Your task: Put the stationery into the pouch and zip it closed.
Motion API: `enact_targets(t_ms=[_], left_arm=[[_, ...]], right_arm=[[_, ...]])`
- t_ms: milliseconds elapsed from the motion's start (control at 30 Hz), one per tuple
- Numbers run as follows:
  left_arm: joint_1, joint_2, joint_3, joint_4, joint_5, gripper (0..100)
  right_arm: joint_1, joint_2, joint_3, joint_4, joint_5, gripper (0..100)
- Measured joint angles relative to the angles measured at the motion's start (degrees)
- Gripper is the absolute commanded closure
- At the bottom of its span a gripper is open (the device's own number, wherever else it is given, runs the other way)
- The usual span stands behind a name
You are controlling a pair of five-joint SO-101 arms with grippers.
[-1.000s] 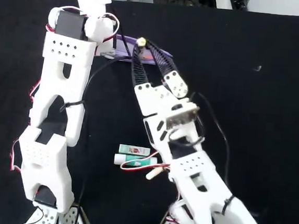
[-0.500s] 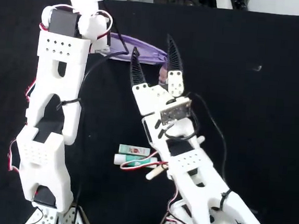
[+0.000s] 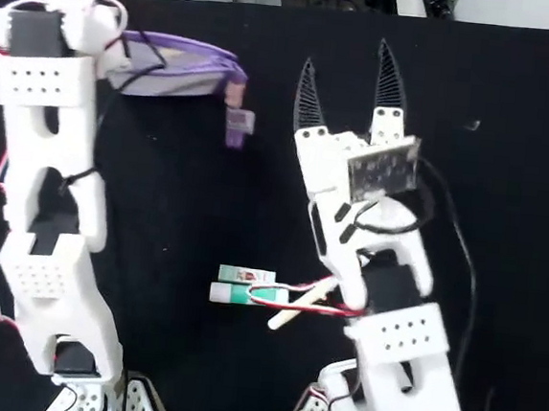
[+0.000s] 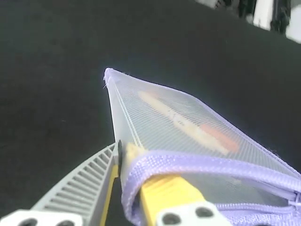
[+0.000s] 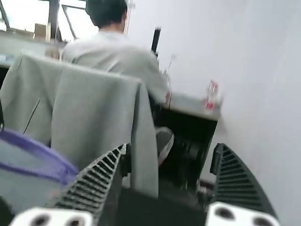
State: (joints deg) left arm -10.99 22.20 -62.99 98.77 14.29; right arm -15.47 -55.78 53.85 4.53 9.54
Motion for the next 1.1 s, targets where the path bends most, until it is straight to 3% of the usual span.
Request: enact_targets(t_ms=[167,467,600,767,1100], left_arm=[[-2.73,0.0,-2.11,-0.09,0.0,97],[-4.57,0.0,-2.2,-3.08,0.0,97],[-4.57,0.0,-2.2,-3.08,0.0,97],[-4.48,0.0,-2.2,-3.08,0.0,97],[-3.6,0.0,-2.2,-3.08,0.0,97]], right_arm=[[0.97,-0.35,-4.4,20.92,-0.35,72.4],[11.25,5.89,-4.75,42.99,-0.88,72.4],[15.38,8.79,-4.75,52.04,-6.68,72.4],[19.52,13.98,-4.75,56.0,-15.12,72.4],[17.93,30.68,-4.84,60.48,-23.03,72.4]])
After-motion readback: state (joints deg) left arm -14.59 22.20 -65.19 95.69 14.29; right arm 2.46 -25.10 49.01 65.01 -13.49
